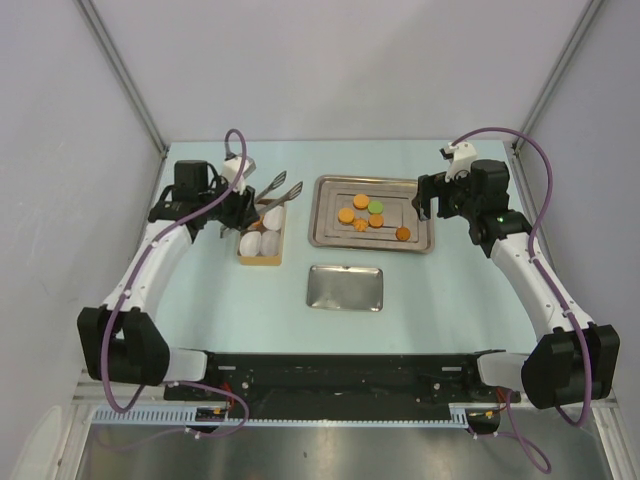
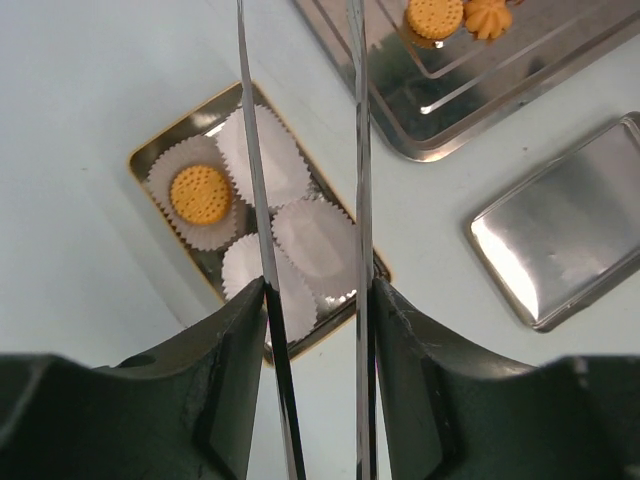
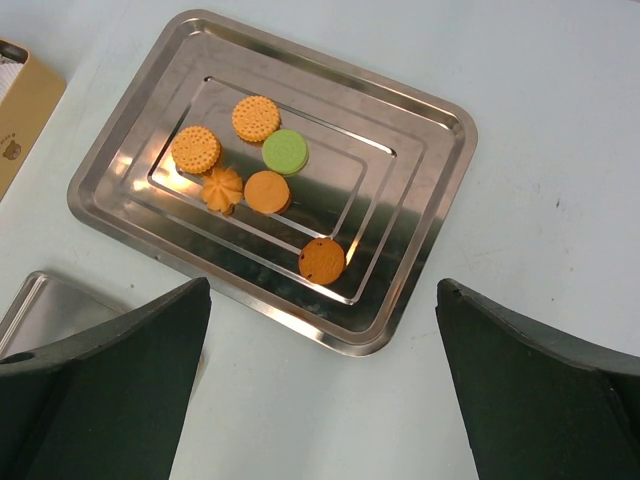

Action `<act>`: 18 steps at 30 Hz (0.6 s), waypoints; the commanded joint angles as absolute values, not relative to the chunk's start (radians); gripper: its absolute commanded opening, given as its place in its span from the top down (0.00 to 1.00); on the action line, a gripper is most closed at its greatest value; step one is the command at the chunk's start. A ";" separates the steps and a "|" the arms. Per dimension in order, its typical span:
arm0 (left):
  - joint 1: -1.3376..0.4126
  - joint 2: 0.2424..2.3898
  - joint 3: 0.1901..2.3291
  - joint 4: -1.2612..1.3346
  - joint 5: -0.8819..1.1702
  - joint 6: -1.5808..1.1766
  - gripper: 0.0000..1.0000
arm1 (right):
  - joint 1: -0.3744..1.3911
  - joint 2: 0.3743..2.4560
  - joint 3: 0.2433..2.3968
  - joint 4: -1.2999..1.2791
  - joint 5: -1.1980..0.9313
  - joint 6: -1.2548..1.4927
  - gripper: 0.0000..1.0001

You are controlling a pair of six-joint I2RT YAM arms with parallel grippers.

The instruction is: Pack the cookies

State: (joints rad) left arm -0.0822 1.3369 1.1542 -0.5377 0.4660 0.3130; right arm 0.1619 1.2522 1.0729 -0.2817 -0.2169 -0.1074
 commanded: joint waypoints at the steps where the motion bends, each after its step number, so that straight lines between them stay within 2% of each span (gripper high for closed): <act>1: -0.118 1.371 1.196 -0.460 0.514 0.255 0.51 | 0.164 1.259 1.085 -0.268 -0.207 -0.123 0.00; 18: -0.328 1.578 1.282 -0.380 0.440 0.209 0.50 | 0.158 1.270 1.086 -0.271 -0.204 -0.123 0.00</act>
State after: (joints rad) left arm -0.3012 1.5566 1.2247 -0.4370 0.4389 0.2367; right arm 0.1616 1.2682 1.0729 -0.2817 -0.2146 -0.1089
